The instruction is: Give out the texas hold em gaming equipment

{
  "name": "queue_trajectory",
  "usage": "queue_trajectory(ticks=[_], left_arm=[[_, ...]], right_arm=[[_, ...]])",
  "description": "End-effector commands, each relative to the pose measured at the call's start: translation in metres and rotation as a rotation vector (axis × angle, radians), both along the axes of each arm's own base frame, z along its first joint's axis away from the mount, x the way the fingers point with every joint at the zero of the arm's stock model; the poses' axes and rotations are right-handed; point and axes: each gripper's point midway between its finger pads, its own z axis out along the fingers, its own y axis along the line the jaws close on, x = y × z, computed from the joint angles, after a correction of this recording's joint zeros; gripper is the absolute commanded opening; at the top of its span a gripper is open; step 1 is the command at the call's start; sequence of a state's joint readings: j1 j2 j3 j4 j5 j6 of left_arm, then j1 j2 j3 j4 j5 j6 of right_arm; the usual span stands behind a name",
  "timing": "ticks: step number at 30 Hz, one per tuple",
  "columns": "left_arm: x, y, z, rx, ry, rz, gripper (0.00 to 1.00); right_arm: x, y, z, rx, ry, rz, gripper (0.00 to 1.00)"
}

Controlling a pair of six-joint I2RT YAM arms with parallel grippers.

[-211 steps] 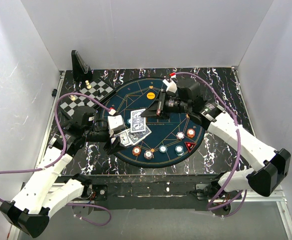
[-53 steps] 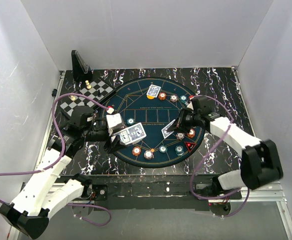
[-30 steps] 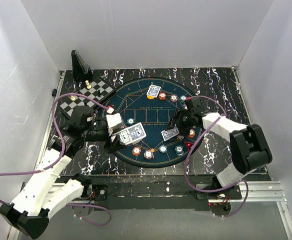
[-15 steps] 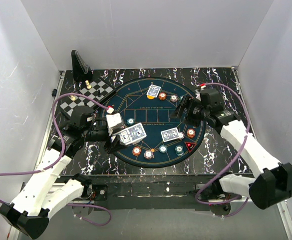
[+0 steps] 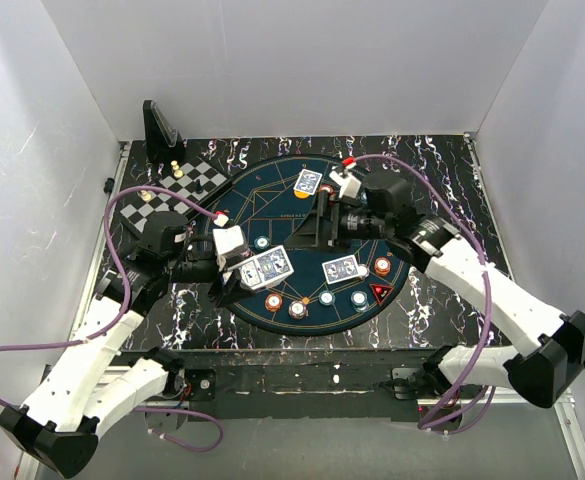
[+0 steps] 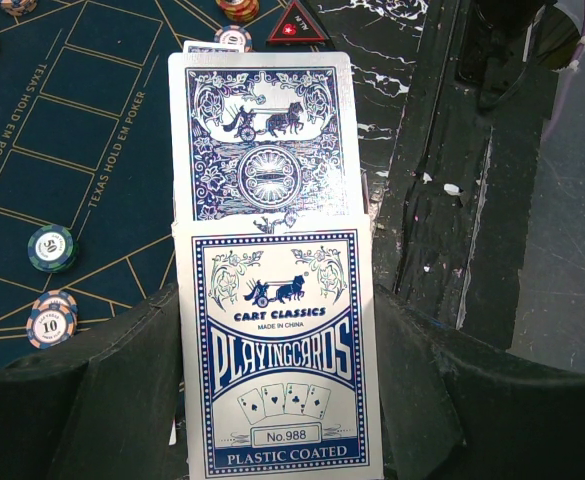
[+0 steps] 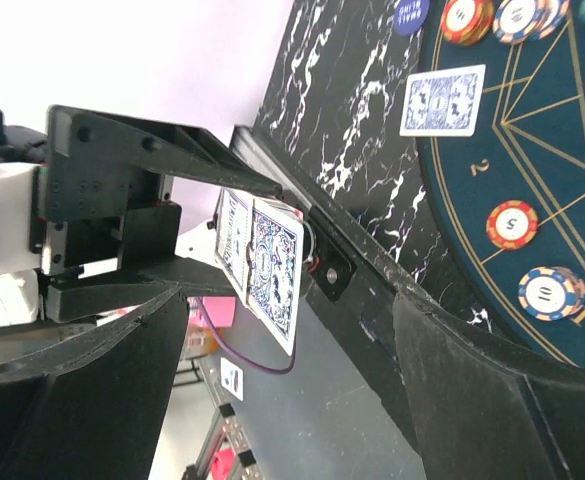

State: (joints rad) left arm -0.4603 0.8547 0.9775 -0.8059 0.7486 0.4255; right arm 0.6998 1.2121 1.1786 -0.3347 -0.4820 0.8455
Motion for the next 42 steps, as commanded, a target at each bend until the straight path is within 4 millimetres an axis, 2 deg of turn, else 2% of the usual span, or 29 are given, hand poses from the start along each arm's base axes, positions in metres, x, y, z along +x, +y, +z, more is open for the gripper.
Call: queue_trajectory(ticks=[1, 6, 14, 16, 22, 30, 42], left_arm=[[0.001, -0.005, 0.025, -0.05, -0.059, -0.022, 0.0], [0.0, -0.005, 0.024, -0.047, -0.06, -0.02, 0.0], [0.0, -0.005, 0.025, -0.049, -0.061, -0.023, 0.0], [0.0, -0.005, 0.025, -0.049, -0.06, -0.021, 0.0], [0.0, -0.005, 0.025, -0.049, -0.061, -0.023, 0.0], [0.0, -0.005, 0.027, -0.053, -0.064, -0.024, 0.0], [0.0, -0.006, 0.028, -0.058, -0.062, -0.024, 0.0]], right_arm=[[-0.013, 0.027, 0.01, 0.038, -0.006, 0.079, 0.9], [-0.022, 0.042, -0.007, 0.004, 0.027, 0.115, 0.91], [-0.031, 0.059, -0.019, 0.03, 0.071, 0.148, 0.92], [-0.032, 0.06, -0.023, 0.034, 0.085, 0.151, 0.85], [-0.034, 0.057, -0.031, 0.028, 0.108, 0.14, 0.68], [-0.03, 0.047, -0.037, 0.01, 0.111, 0.093, 0.56], [-0.016, 0.026, -0.03, 0.023, 0.105, 0.03, 0.46]])
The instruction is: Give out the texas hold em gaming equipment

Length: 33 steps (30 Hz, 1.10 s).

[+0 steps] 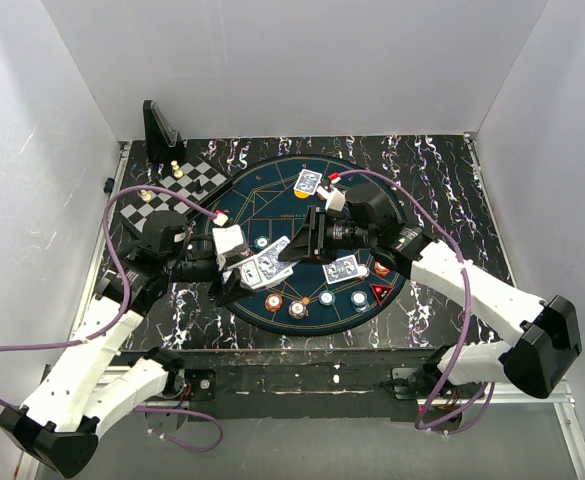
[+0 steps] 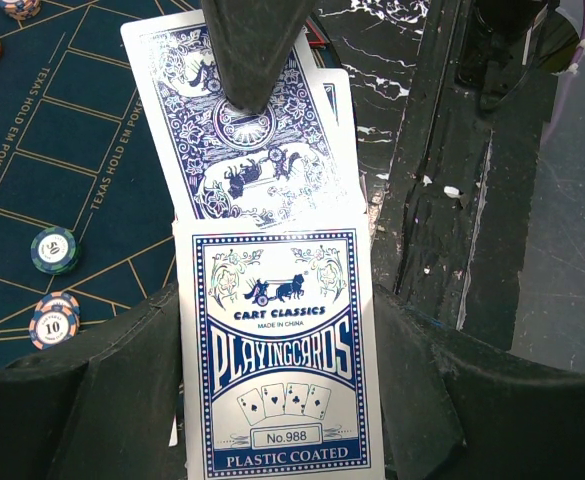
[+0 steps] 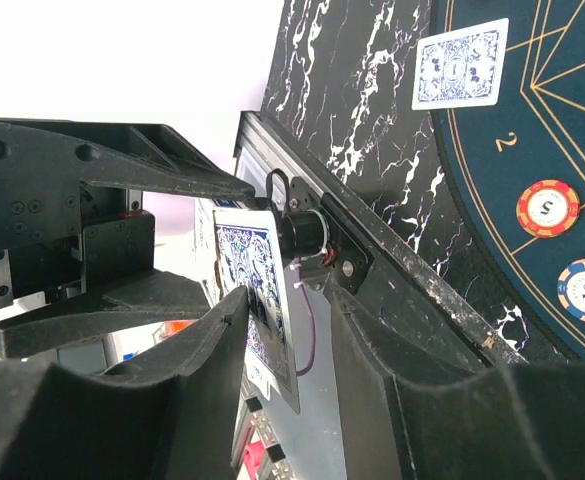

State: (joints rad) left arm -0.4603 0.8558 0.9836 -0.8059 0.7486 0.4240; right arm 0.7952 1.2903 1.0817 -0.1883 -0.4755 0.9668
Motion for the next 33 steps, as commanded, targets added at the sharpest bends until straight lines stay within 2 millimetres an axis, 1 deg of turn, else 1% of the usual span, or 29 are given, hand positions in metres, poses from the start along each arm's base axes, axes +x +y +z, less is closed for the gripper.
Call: queue_trajectory(ticks=[1, 6, 11, 14, 18, 20, 23, 28, 31, 33], left_arm=[[0.0, -0.006, 0.027, -0.056, -0.062, -0.025, 0.0], [-0.001, -0.005, 0.026, -0.057, -0.061, -0.024, 0.0], [-0.001, -0.005, 0.025, -0.055, -0.058, -0.024, 0.0], [-0.001, -0.005, 0.026, -0.057, -0.061, -0.024, 0.0], [0.0, -0.006, 0.027, -0.058, -0.063, -0.024, 0.0], [-0.001, -0.006, 0.026, -0.058, -0.059, -0.025, 0.0], [-0.001, -0.005, 0.027, -0.058, -0.065, -0.023, 0.0], [-0.001, -0.005, 0.026, -0.058, -0.061, -0.023, 0.0], [-0.001, -0.005, 0.026, -0.059, -0.062, -0.023, 0.0], [-0.001, -0.005, 0.026, -0.057, -0.061, -0.022, 0.0]], right_arm=[[0.001, -0.009, 0.008, 0.015, -0.024, -0.018, 0.45], [0.005, -0.016, 0.012, 0.016, -0.033, -0.04, 0.42], [0.011, -0.023, 0.019, 0.02, -0.054, -0.063, 0.33], [0.012, -0.027, 0.02, 0.01, -0.061, -0.072, 0.27], [0.015, -0.033, 0.024, 0.001, -0.082, -0.088, 0.24], [0.019, -0.039, 0.025, -0.01, -0.091, -0.108, 0.23], [0.024, -0.048, 0.034, 0.001, -0.104, -0.134, 0.19], [0.035, -0.068, 0.053, 0.042, -0.131, -0.188, 0.01], [0.038, -0.076, 0.062, 0.066, -0.134, -0.202, 0.01], [0.043, -0.081, 0.063, 0.072, -0.132, -0.218, 0.01]])
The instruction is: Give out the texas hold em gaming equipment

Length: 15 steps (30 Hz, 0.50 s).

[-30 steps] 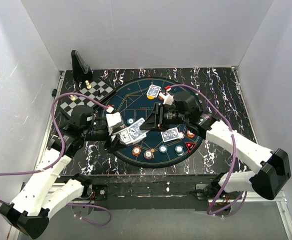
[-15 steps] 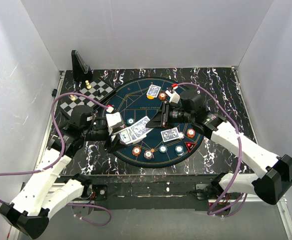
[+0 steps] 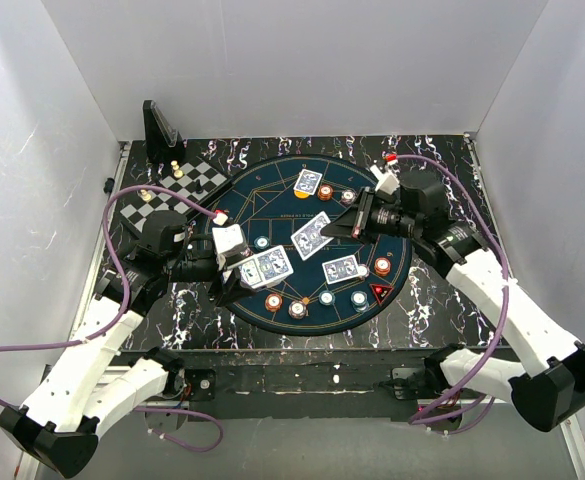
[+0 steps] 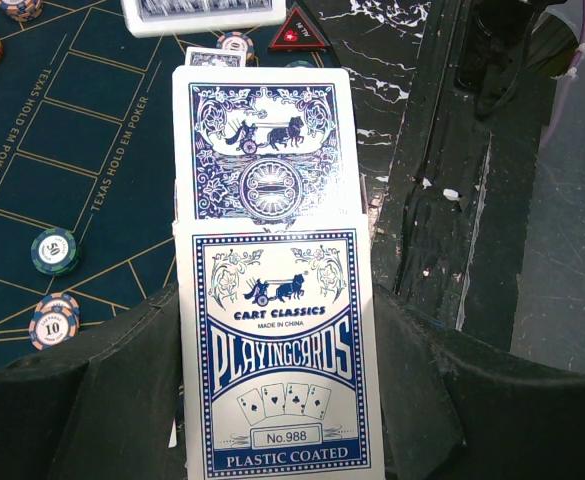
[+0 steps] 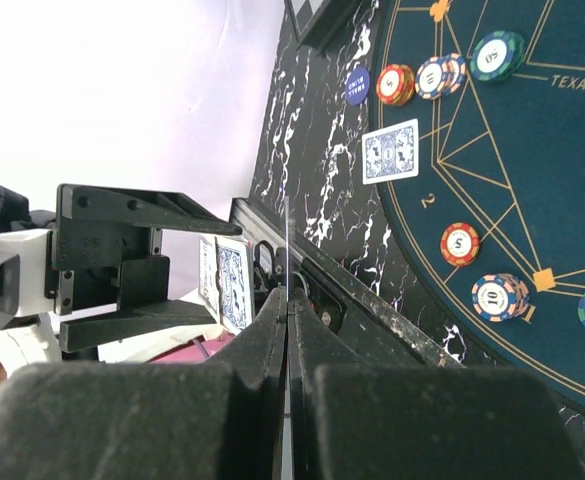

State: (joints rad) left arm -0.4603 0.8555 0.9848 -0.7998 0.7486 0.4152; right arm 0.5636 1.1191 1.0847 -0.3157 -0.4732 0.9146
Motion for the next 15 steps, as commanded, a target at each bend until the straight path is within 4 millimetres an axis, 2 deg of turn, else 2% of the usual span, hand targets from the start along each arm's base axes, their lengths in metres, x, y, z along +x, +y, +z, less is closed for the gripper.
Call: queue_trajectory(ticks=[1, 5, 8, 11, 15], left_arm=[[-0.002, -0.005, 0.024, -0.051, -0.063, -0.026, 0.0], [-0.002, -0.004, 0.025, -0.051, -0.065, -0.025, 0.0], [-0.002, -0.005, 0.026, -0.054, -0.067, -0.028, 0.0], [-0.001, -0.005, 0.026, -0.055, -0.065, -0.028, 0.0], [-0.001, -0.005, 0.027, -0.057, -0.069, -0.025, 0.0]], right_arm=[[0.004, -0.01, 0.028, 0.051, -0.051, -0.008, 0.01], [0.019, -0.019, 0.013, 0.064, -0.018, -0.043, 0.01], [0.03, -0.009, -0.013, 0.06, 0.042, -0.01, 0.01], [0.036, 0.019, -0.04, 0.047, 0.092, 0.052, 0.01], [0.039, 0.067, -0.072, 0.006, 0.138, 0.142, 0.01]])
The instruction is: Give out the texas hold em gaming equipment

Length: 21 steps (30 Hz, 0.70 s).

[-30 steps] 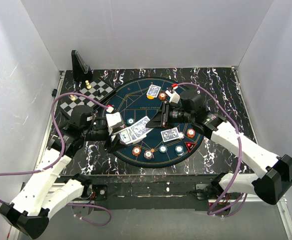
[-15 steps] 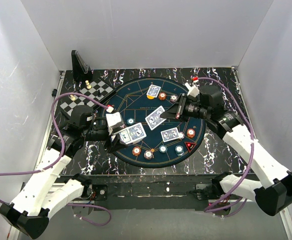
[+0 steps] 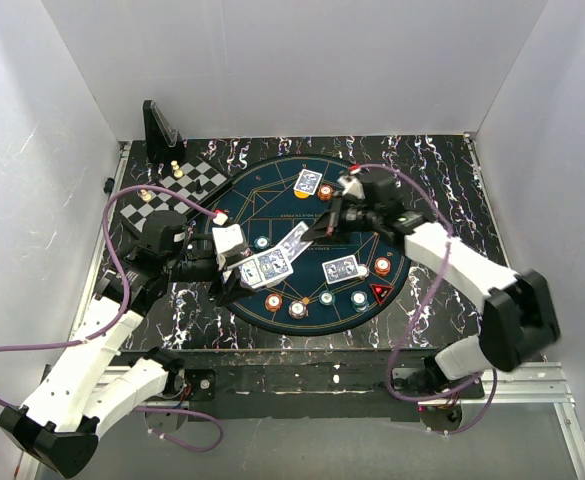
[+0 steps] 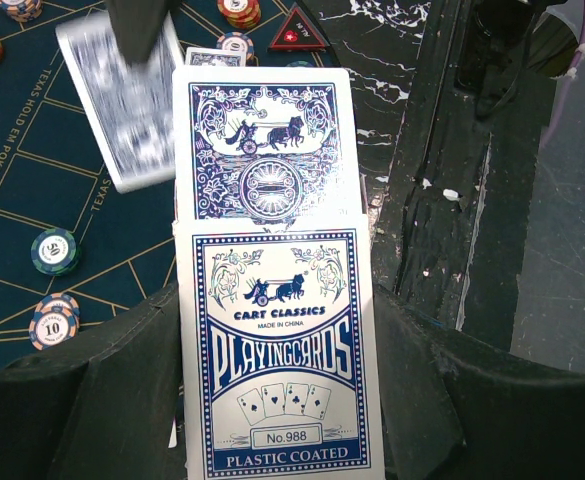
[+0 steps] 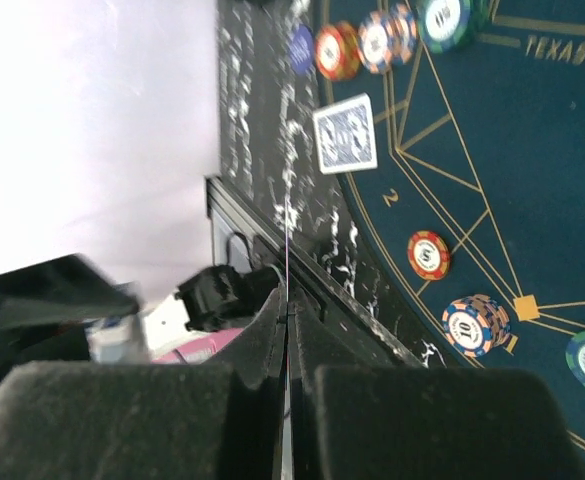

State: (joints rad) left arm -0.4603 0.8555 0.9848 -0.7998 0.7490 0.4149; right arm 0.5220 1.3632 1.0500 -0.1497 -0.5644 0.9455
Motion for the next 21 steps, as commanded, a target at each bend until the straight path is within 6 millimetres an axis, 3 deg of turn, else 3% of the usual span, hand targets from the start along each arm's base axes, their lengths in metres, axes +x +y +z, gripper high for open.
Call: queue_trajectory(ticks=[1, 7, 11, 15, 21], left_arm=[[-0.001, -0.006, 0.027, -0.058, -0.069, -0.027, 0.0], [0.0, -0.006, 0.029, -0.058, -0.071, -0.024, 0.0], [0.0, -0.006, 0.029, -0.058, -0.071, -0.024, 0.0], [-0.001, -0.004, 0.028, -0.056, -0.071, -0.02, 0.0], [-0.003, -0.003, 0.027, -0.052, -0.074, -0.019, 0.0]], right_arm=[[0.001, 0.057, -0.026, 0.007, 0.027, 0.131, 0.01], [0.0, 0.132, -0.065, 0.0, 0.076, 0.239, 0.01], [-0.003, 0.17, -0.087, -0.021, 0.077, 0.275, 0.01], [-0.002, 0.189, -0.111, -0.051, 0.103, 0.281, 0.01], [-0.004, 0.188, -0.151, -0.119, 0.153, 0.26, 0.01]])
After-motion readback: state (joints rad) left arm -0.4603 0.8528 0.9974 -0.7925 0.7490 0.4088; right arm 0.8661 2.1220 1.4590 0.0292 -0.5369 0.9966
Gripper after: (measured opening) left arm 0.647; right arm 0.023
